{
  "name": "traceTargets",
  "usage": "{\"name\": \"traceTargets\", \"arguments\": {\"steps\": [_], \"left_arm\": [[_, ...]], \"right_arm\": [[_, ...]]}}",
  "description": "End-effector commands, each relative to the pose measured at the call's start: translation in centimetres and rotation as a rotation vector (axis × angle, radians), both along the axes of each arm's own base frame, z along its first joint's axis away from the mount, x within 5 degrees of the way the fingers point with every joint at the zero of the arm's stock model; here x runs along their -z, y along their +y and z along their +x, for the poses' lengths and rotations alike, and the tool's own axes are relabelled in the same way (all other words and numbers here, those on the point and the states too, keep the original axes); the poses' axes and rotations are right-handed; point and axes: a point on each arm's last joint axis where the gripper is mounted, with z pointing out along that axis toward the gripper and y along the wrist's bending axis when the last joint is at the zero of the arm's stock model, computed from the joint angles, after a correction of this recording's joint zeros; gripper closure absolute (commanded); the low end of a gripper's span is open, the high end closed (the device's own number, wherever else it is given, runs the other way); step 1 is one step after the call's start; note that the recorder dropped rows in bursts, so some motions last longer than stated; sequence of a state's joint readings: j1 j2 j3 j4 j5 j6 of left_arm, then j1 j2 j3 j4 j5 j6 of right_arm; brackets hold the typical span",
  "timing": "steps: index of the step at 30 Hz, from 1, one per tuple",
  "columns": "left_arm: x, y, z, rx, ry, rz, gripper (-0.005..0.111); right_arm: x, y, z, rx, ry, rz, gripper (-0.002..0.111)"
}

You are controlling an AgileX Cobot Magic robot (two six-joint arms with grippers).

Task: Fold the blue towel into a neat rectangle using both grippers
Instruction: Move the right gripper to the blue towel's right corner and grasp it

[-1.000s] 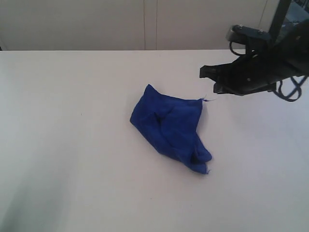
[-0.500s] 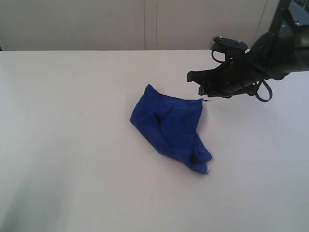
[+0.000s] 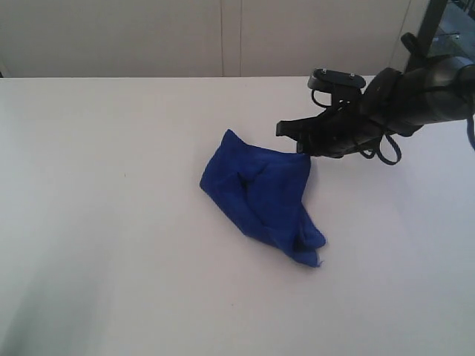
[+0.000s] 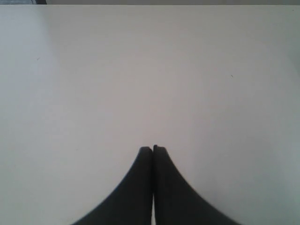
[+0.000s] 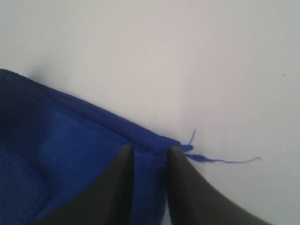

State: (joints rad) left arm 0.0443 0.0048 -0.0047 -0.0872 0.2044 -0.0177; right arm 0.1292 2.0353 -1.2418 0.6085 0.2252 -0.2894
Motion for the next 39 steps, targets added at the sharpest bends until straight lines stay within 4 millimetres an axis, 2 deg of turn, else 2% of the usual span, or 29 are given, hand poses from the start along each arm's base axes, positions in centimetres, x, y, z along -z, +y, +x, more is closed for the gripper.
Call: {"name": "traceTargets", "arguments": {"steps": [1,10,17,23,26,29,31,34,39], "left_arm": [[0.1,0.0,0.0,-0.004,-0.003,-0.010,0.107],[0.1,0.0,0.0,-0.004,-0.003,-0.010,0.107],[0.1,0.0,0.0,-0.004,-0.003,-0.010,0.107],[0.1,0.0,0.0,-0.004,-0.003,-0.010,0.107],[0.1,0.0,0.0,-0.004,-0.003,-0.010,0.107],[0.1,0.0,0.0,-0.004,-0.003,-0.010,0.107],[0.1,0.0,0.0,-0.004,-0.003,-0.010,0.107],[0.1,0.0,0.0,-0.004,-0.003,-0.010,0.107],[0.1,0.0,0.0,-0.004,-0.003,-0.010,0.107]], "right_arm": [[-0.2,-0.1,0.3,0.007,-0.032,-0.013,0.084],[0.0,-0.2,0.3,-0.003,-0.032,-0.024,0.084],[1.5,-0.2,0.4,-0.004,0.003,-0.028,0.084],[1.4,-0.2,0.5,0.002,-0.009,-0.032,0.085],[1.4,-0.2,0.4,-0.003,-0.010,-0.039,0.093],[1.4,-0.2,0.4,-0.011,-0.011,-0.047,0.108],[1.4,-0.3,0.5,-0.010,-0.012,-0.047,0.108],[0.9,-0.3,0.5,-0.009,-0.025,-0.047,0.108],[-1.2,-0.2,0.2,-0.022,-0.053,-0.034,0.108]]}}
